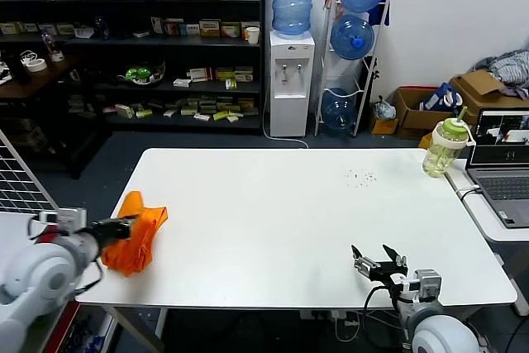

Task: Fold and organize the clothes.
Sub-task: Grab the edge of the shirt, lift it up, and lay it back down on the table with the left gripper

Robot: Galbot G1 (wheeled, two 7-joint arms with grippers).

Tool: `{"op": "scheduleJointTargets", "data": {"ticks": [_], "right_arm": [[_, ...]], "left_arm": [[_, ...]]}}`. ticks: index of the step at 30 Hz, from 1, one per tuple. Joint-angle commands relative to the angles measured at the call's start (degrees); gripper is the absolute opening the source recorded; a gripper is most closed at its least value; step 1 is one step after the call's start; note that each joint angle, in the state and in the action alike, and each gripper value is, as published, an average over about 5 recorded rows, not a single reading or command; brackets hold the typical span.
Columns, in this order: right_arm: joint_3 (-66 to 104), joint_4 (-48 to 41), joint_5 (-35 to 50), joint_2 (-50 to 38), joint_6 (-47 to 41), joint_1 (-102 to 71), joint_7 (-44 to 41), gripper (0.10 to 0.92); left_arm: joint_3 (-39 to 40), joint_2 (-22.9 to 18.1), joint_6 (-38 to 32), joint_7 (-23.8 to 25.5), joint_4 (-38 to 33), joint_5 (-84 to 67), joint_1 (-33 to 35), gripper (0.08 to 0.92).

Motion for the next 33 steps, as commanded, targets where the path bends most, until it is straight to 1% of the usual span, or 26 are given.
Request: {"op": "scheduleJointTargets", "data": {"ticks": [1,4,7,9,12,20,29,33], "right_arm": [[4.9,2.0,-2.1,2.3,-0.8,-6.9,0.8,0.823],[5.5,2.4,-2.2,3.0,-1.1,-7.7,1.0,0.823],[5.4,2.4,-2.2,3.4,-1.3,-7.7,1.2,0.823],[5.2,2.3,-2.2,3.4,-1.4,-7.5,1.4,0.823],[5.1,2.3,-2.0,3.3,-1.5,-7.2,1.4,0.823],[5.7,2.6,-1.8,2.9,-1.2,-7.7,1.4,0.823],[6.7,2.8,-1.4,2.5,-0.5,-7.9,0.8,0.823],[7.2,2.4,-2.0,2.1,2.6,-7.5,-1.6,0.823]], "left_arm": [[33.0,-29.0,0.5,-20.3,0.0,-15.4,-27.2,0.090],[36.2,-34.3,0.1,-21.4,4.9,-14.0,-31.4,0.090],[38.0,-39.3,-0.2,-21.9,9.6,-12.1,-34.2,0.090],[38.6,-42.0,-0.3,-21.6,12.8,-10.0,-35.3,0.090],[39.2,-44.6,-0.3,-20.9,17.0,-7.1,-36.2,0.090],[40.1,-48.6,-0.5,-20.0,21.4,-3.2,-36.4,0.090],[41.9,-51.4,-0.8,-20.7,22.1,-2.5,-35.7,0.090],[41.5,-52.3,-0.4,-19.2,23.0,-1.0,-35.5,0.090]]}}
